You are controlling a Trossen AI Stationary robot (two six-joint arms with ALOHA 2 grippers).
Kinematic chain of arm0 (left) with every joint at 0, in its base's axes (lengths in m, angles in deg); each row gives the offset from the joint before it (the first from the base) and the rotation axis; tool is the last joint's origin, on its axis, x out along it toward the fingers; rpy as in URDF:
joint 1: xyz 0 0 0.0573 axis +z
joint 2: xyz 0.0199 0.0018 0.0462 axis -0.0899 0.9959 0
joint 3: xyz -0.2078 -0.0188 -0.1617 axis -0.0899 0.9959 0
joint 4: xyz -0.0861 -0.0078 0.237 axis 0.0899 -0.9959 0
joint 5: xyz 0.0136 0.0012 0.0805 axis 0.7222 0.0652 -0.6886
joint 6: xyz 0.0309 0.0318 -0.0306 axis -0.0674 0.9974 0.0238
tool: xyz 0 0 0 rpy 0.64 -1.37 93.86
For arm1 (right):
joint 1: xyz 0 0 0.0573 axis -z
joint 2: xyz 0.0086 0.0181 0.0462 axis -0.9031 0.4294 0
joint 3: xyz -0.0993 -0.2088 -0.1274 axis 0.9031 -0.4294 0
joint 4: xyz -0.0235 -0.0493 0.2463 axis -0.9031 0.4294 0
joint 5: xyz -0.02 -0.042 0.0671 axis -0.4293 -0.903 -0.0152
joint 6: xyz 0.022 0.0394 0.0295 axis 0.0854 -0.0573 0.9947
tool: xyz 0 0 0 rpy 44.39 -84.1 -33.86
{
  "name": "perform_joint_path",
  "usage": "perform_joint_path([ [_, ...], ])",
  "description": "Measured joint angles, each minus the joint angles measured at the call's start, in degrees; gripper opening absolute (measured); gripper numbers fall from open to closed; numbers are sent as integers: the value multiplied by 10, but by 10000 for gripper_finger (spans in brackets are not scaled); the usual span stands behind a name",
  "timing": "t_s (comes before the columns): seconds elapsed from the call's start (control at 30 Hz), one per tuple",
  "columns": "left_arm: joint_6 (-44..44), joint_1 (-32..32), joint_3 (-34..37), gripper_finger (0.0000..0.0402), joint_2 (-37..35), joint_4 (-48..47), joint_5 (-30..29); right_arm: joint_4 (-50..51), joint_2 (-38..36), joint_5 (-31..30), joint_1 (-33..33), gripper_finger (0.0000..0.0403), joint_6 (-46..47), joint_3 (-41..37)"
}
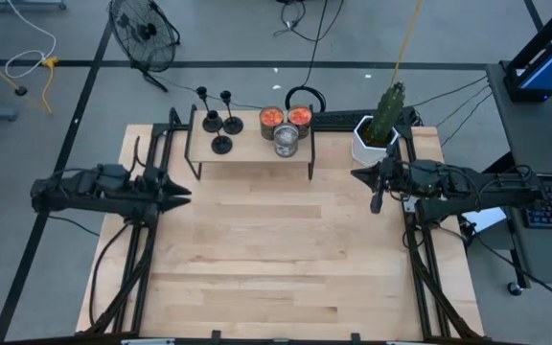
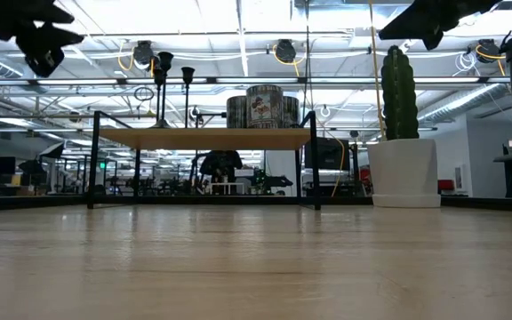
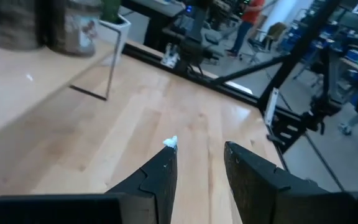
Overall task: Pick & Place candle stick holders
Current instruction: Return to Home Position
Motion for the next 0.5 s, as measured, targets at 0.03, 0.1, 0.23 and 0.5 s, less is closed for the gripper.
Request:
perform_joint_path([
  [0.03,-4,-7,15,138,-8,7,0,0,0,0,0,0,4,0],
  [0.1,-6,-19,38,138,-21,20,0,0,0,0,0,0,10,0],
  [0.23,16,-39,72,138,-42,55,-5,0,0,0,0,0,21,0],
  [0.5,59,-57,116,138,-74,76,-43,13,-6,32,0,0,29,0],
])
